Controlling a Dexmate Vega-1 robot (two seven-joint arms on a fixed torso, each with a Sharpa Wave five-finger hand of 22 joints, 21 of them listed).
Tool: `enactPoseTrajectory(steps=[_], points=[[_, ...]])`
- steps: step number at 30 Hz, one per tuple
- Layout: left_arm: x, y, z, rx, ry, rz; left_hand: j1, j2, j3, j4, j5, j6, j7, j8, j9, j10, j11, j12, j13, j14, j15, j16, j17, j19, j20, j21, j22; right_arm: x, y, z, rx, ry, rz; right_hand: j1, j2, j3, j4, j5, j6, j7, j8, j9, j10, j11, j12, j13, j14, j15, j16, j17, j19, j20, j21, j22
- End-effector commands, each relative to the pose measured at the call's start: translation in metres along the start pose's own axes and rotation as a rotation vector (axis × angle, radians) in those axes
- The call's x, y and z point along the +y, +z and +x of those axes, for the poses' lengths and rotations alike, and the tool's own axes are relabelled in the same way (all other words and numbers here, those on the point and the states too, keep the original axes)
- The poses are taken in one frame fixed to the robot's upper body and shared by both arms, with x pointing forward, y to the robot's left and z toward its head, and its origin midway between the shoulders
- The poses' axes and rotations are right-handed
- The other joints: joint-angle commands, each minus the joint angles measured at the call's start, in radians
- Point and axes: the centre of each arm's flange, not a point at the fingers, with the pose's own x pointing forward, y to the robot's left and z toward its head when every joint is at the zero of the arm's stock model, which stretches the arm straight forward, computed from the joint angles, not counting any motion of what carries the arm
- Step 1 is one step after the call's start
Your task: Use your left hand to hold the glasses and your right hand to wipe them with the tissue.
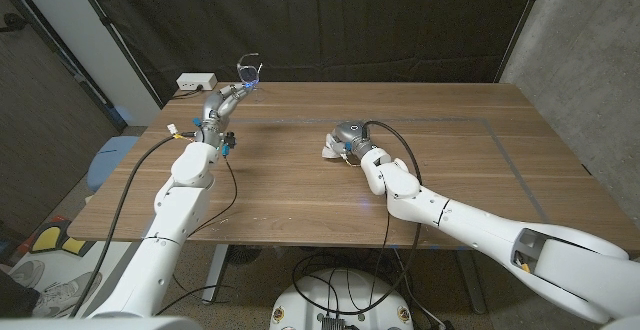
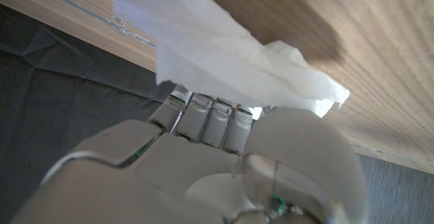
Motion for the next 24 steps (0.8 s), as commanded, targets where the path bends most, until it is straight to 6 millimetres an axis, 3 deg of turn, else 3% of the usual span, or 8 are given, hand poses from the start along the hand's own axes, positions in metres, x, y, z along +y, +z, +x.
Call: enactPoseTrajectory(steps=[1, 10, 24], points=[[-0.006, 0.0, 0.0, 0.004, -0.011, 0.01, -0.005, 0.008, 0.008, 0.001, 0.004, 0.168, 0.15, 0.003, 0.003, -0.001, -0.001, 0.006, 0.003, 0.0, -0.122, 0.0, 0.001, -0.001, 0.001, 0.007, 0.002, -0.004, 0.0, -0.02, -0.017, -0.266, 0.014, 0.026, 0.005, -0.011, 0.002, 0.001, 0.04, -0.026, 0.01, 0.006, 0.017, -0.003, 0.009, 0.01, 0.014, -0.112, 0.017, 0.021, 0.008, -0.061, 0.015, 0.009], [-0.01, 0.001, -0.004, 0.004, -0.018, 0.038, -0.008, 0.007, 0.012, 0.0, 0.004, 0.168, 0.153, 0.001, 0.002, -0.001, 0.0, 0.008, 0.002, 0.0, -0.12, 0.0, 0.002, -0.002, 0.001, 0.009, 0.002, -0.012, 0.005, -0.037, 0.003, -0.574, 0.062, 0.048, 0.001, -0.025, 0.007, 0.005, 0.054, -0.036, 0.02, 0.009, 0.049, -0.025, 0.024, 0.029, 0.037, -0.114, 0.048, 0.058, 0.003, -0.065, 0.04, 0.023], [-0.017, 0.017, -0.001, 0.074, -0.087, 0.218, -0.007, 0.005, 0.024, -0.007, 0.006, 0.179, 0.164, 0.003, 0.005, 0.008, 0.013, 0.014, 0.0, 0.022, -0.117, 0.008, 0.001, -0.003, 0.002, 0.013, 0.002, -0.021, 0.006, -0.057, 0.088, -0.797, 0.222, 0.069, -0.004, -0.044, 0.013, 0.012, 0.073, -0.033, 0.033, 0.012, 0.079, -0.033, 0.038, 0.052, 0.061, -0.113, 0.08, 0.101, -0.001, -0.06, 0.072, 0.04]])
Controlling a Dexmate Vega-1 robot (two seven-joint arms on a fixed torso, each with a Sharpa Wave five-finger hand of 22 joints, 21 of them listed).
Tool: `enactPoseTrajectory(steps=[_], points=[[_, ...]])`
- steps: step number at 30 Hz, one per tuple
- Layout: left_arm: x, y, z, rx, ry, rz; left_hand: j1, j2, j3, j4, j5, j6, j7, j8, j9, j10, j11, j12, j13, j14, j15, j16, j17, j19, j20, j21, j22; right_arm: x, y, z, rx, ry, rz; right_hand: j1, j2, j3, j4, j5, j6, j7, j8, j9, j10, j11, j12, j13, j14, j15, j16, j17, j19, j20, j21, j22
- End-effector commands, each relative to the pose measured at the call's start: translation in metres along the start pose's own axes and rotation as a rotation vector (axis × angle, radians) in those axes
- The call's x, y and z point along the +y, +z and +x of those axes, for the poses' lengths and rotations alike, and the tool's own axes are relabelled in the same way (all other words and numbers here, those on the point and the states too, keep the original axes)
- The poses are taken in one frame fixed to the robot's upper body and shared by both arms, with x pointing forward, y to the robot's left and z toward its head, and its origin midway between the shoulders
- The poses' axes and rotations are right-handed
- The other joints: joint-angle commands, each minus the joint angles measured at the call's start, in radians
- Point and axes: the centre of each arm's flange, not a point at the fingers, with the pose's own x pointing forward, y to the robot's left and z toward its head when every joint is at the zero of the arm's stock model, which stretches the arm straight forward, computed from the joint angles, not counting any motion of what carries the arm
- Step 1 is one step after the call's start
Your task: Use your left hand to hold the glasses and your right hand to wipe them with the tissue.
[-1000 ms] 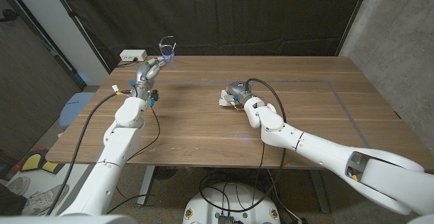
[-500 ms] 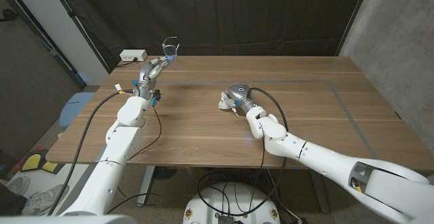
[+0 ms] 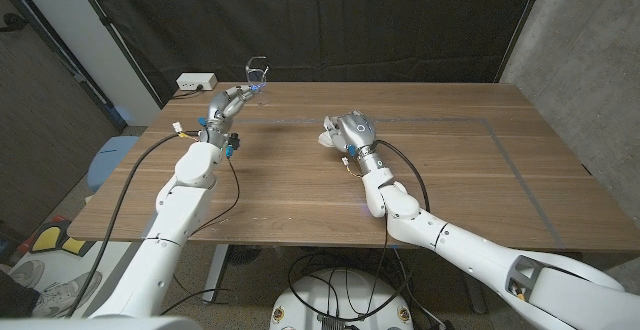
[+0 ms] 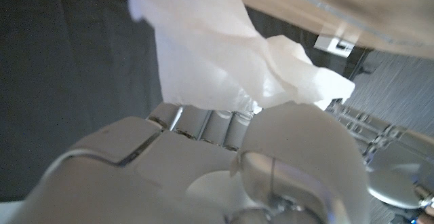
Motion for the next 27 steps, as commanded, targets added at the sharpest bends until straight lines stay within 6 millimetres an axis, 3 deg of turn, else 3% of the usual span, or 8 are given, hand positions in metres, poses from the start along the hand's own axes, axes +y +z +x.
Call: enactPoseTrajectory(steps=[1, 10, 27], points=[[-0.006, 0.013, 0.003, 0.055, -0.061, 0.134, -0.002, 0.006, 0.015, 0.003, 0.007, 0.178, 0.164, 0.005, 0.009, 0.006, 0.011, 0.008, 0.002, 0.025, -0.116, 0.009, 0.004, -0.002, 0.002, 0.011, 0.002, -0.02, 0.002, -0.015, 0.076, -0.27, 0.097, 0.014, 0.0, -0.006, 0.0, 0.008, 0.059, -0.046, 0.007, 0.004, 0.013, -0.002, 0.008, 0.009, 0.016, -0.098, 0.012, 0.014, -0.001, -0.06, 0.016, 0.008], [-0.014, 0.033, 0.015, 0.102, -0.177, 0.284, 0.005, 0.011, 0.026, -0.005, 0.01, 0.181, 0.18, 0.008, 0.017, 0.016, 0.021, 0.015, 0.001, 0.067, -0.117, 0.024, 0.009, 0.003, 0.001, 0.017, 0.002, -0.026, 0.003, -0.018, 0.081, -0.35, 0.131, 0.023, -0.002, -0.012, 0.001, 0.011, 0.065, -0.045, 0.011, 0.004, 0.021, -0.002, 0.012, 0.018, 0.022, -0.098, 0.021, 0.03, -0.001, -0.062, 0.032, 0.014], [-0.047, 0.076, 0.048, 0.124, -0.48, 0.526, 0.033, 0.026, 0.004, -0.028, 0.011, 0.18, 0.204, 0.008, 0.034, 0.025, 0.047, 0.029, 0.002, 0.108, -0.113, 0.066, 0.054, -0.003, -0.01, 0.024, 0.003, -0.039, 0.016, -0.021, 0.098, -0.493, 0.135, 0.047, -0.011, -0.028, -0.002, 0.016, 0.086, -0.039, 0.021, 0.002, 0.043, 0.001, 0.019, 0.037, 0.038, -0.097, 0.048, 0.073, 0.002, -0.064, 0.069, 0.029]])
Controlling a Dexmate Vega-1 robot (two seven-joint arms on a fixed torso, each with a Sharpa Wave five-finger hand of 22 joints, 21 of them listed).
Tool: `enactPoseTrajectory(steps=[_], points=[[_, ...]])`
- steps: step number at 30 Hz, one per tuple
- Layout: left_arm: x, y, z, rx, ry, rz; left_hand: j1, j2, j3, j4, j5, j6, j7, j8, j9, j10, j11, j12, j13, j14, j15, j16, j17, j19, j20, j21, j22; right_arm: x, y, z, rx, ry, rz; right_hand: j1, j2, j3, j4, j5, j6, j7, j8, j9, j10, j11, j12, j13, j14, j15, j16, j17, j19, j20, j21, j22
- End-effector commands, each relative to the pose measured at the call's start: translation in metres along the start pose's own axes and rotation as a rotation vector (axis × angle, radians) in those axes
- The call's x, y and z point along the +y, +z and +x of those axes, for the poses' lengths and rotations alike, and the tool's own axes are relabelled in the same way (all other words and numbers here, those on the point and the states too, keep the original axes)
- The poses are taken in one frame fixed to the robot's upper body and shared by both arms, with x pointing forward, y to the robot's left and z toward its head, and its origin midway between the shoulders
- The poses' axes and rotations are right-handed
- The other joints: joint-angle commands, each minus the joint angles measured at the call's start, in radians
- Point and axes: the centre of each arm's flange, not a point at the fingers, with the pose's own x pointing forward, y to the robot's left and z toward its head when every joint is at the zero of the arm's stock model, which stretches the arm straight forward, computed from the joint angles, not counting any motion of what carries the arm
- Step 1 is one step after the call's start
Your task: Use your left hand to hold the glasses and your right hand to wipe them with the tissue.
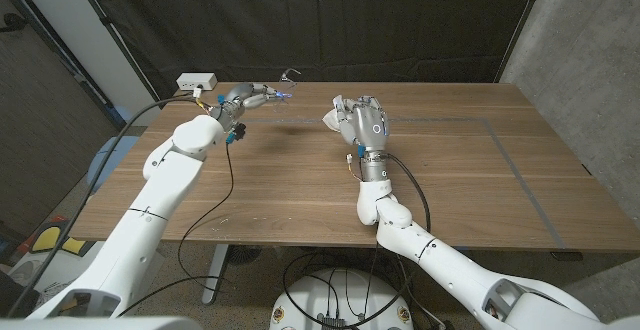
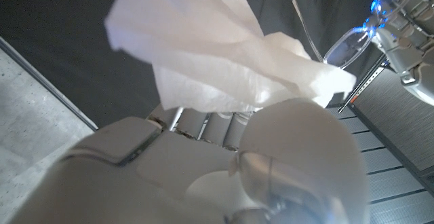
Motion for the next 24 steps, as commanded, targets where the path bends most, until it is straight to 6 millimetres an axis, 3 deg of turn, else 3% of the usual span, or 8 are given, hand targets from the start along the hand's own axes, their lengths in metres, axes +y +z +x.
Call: enactPoseTrajectory(steps=[1, 24], points=[[-0.002, 0.032, 0.018, 0.013, -0.175, 0.162, 0.021, 0.006, -0.002, -0.008, 0.007, 0.19, 0.195, 0.004, 0.008, 0.001, 0.011, 0.009, 0.002, 0.015, -0.104, 0.011, 0.012, 0.001, -0.006, 0.009, 0.003, -0.008, 0.008, -0.002, 0.004, -0.082, 0.002, 0.016, 0.001, -0.009, 0.001, 0.008, 0.068, -0.058, 0.016, 0.003, 0.01, 0.001, 0.004, 0.006, 0.012, -0.088, 0.008, 0.009, 0.002, -0.064, 0.013, 0.007], [-0.015, 0.068, 0.039, 0.004, -0.455, 0.299, 0.045, 0.012, -0.018, -0.022, 0.013, 0.19, 0.202, 0.004, 0.027, 0.008, 0.027, 0.022, 0.004, 0.042, -0.1, 0.044, 0.049, -0.007, -0.016, 0.018, 0.007, -0.017, 0.029, -0.002, -0.046, -0.123, -0.032, 0.038, -0.015, -0.026, -0.002, 0.012, 0.101, -0.057, 0.023, -0.003, 0.044, 0.007, 0.009, 0.021, 0.019, -0.087, 0.025, 0.051, -0.007, -0.062, 0.051, 0.02]])
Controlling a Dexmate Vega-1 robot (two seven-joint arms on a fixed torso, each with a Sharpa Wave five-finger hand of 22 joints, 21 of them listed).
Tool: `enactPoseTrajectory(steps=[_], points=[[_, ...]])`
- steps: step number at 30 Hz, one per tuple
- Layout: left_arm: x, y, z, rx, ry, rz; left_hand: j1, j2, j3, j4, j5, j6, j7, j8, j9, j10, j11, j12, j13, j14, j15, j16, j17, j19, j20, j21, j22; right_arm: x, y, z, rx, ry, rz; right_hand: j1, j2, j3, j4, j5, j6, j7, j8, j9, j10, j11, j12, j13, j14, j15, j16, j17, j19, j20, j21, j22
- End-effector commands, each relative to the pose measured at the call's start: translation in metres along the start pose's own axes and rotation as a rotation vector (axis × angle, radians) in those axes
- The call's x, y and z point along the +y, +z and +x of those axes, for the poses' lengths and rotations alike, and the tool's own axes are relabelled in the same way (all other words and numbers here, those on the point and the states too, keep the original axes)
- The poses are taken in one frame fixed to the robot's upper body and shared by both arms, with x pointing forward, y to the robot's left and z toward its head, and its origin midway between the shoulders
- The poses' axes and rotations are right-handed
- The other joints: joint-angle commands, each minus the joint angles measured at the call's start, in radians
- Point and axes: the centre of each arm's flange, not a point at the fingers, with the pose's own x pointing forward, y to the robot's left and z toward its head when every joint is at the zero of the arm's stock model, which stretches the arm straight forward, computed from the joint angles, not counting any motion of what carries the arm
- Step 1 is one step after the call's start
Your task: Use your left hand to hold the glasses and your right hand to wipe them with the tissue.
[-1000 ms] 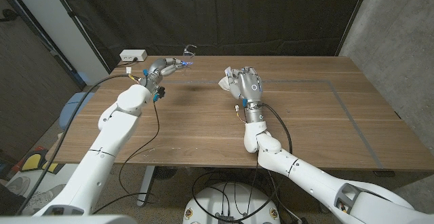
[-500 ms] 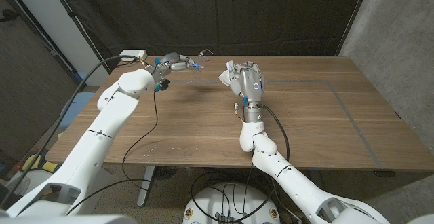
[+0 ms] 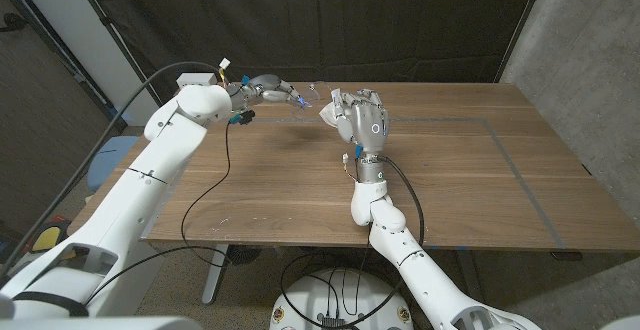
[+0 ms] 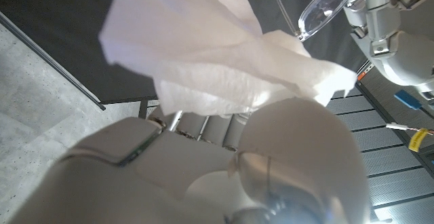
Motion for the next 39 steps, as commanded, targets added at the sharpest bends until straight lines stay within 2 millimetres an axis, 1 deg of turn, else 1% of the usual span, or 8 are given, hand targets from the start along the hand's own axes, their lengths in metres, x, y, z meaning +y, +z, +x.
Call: enactPoseTrajectory(steps=[1, 10, 15, 19, 24, 35, 37, 39], points=[[0.002, 0.014, 0.014, 0.003, -0.146, 0.049, 0.009, 0.003, -0.004, -0.007, 0.005, 0.188, 0.184, 0.007, 0.01, 0.009, 0.005, 0.007, 0.002, 0.013, -0.1, 0.012, 0.01, 0.004, -0.005, 0.011, 0.002, -0.005, 0.01, 0.0, -0.007, -0.019, -0.025, 0.015, -0.001, -0.007, 0.001, 0.005, 0.085, -0.074, 0.022, 0.002, 0.014, -0.001, 0.005, 0.001, 0.01, -0.085, 0.007, 0.01, -0.008, -0.062, 0.01, 0.006], [0.002, 0.014, 0.03, 0.002, -0.217, 0.015, 0.017, 0.005, -0.009, -0.01, 0.007, 0.186, 0.189, 0.007, 0.019, 0.011, 0.006, 0.012, 0.004, 0.019, -0.094, 0.023, 0.024, 0.004, -0.006, 0.017, 0.005, -0.009, 0.013, 0.001, -0.015, -0.029, -0.037, 0.026, -0.016, -0.024, -0.002, 0.005, 0.095, -0.073, 0.019, -0.002, 0.028, 0.001, -0.006, -0.009, 0.027, -0.084, 0.037, 0.045, -0.018, -0.061, 0.028, 0.014], [0.003, 0.012, 0.037, -0.003, -0.252, -0.014, 0.019, 0.005, -0.01, -0.009, 0.008, 0.185, 0.191, 0.007, 0.023, 0.015, 0.007, 0.015, 0.004, 0.021, -0.093, 0.026, 0.029, 0.003, -0.005, 0.019, 0.006, -0.007, 0.016, 0.002, -0.035, -0.026, -0.045, 0.042, -0.035, -0.051, -0.003, 0.004, 0.114, -0.069, 0.01, -0.007, 0.041, -0.002, -0.025, -0.023, 0.043, -0.081, 0.099, 0.116, -0.031, -0.066, 0.06, 0.03], [0.004, 0.013, 0.041, 0.001, -0.27, -0.013, 0.021, 0.006, -0.012, -0.009, 0.009, 0.184, 0.193, 0.007, 0.028, 0.015, 0.011, 0.017, 0.005, 0.024, -0.091, 0.03, 0.034, 0.004, -0.004, 0.023, 0.007, -0.005, 0.018, 0.003, -0.057, -0.021, -0.038, 0.052, -0.037, -0.06, -0.003, 0.005, 0.123, -0.066, 0.004, -0.009, 0.047, 0.0, -0.033, -0.03, 0.035, -0.08, 0.122, 0.149, -0.037, -0.067, 0.075, 0.039], [0.003, 0.014, 0.045, 0.001, -0.294, -0.01, 0.024, 0.006, -0.013, -0.01, 0.01, 0.183, 0.199, 0.007, 0.032, 0.016, 0.012, 0.018, 0.006, 0.024, -0.09, 0.035, 0.04, 0.003, -0.001, 0.025, 0.009, -0.002, 0.022, 0.005, -0.08, -0.018, -0.029, 0.061, -0.034, -0.064, -0.001, 0.006, 0.127, -0.064, -0.004, -0.01, 0.046, -0.002, -0.039, -0.03, 0.021, -0.081, 0.133, 0.174, -0.044, -0.069, 0.088, 0.046], [-0.003, 0.019, 0.051, 0.007, -0.348, 0.017, 0.026, 0.006, -0.012, -0.008, 0.012, 0.181, 0.201, 0.008, 0.041, 0.015, 0.02, 0.02, 0.007, 0.025, -0.085, 0.037, 0.043, 0.001, 0.001, 0.031, 0.011, 0.008, 0.031, 0.014, -0.122, -0.009, 0.001, 0.069, -0.027, -0.072, 0.003, 0.008, 0.131, -0.069, -0.017, -0.011, 0.05, -0.003, -0.043, -0.026, 0.001, -0.082, 0.14, 0.195, -0.056, -0.071, 0.108, 0.056], [-0.003, 0.02, 0.052, 0.004, -0.353, 0.014, 0.026, 0.006, -0.011, -0.008, 0.013, 0.181, 0.2, 0.008, 0.043, 0.014, 0.02, 0.02, 0.007, 0.025, -0.086, 0.037, 0.044, 0.001, 0.001, 0.032, 0.012, 0.01, 0.033, 0.015, -0.125, -0.006, 0.007, 0.071, -0.025, -0.077, 0.005, 0.008, 0.135, -0.069, -0.021, -0.011, 0.037, 0.011, -0.052, -0.027, -0.001, -0.082, 0.143, 0.199, -0.059, -0.072, 0.116, 0.059], [-0.003, 0.021, 0.053, 0.0, -0.359, 0.01, 0.027, 0.006, -0.011, -0.009, 0.013, 0.18, 0.2, 0.008, 0.044, 0.015, 0.02, 0.021, 0.007, 0.026, -0.086, 0.038, 0.044, 0.0, 0.0, 0.032, 0.012, 0.013, 0.034, 0.015, -0.129, -0.001, 0.011, 0.072, -0.025, -0.079, 0.006, 0.008, 0.137, -0.069, -0.022, -0.011, 0.034, 0.013, -0.054, -0.026, -0.002, -0.082, 0.143, 0.2, -0.06, -0.072, 0.119, 0.06]])
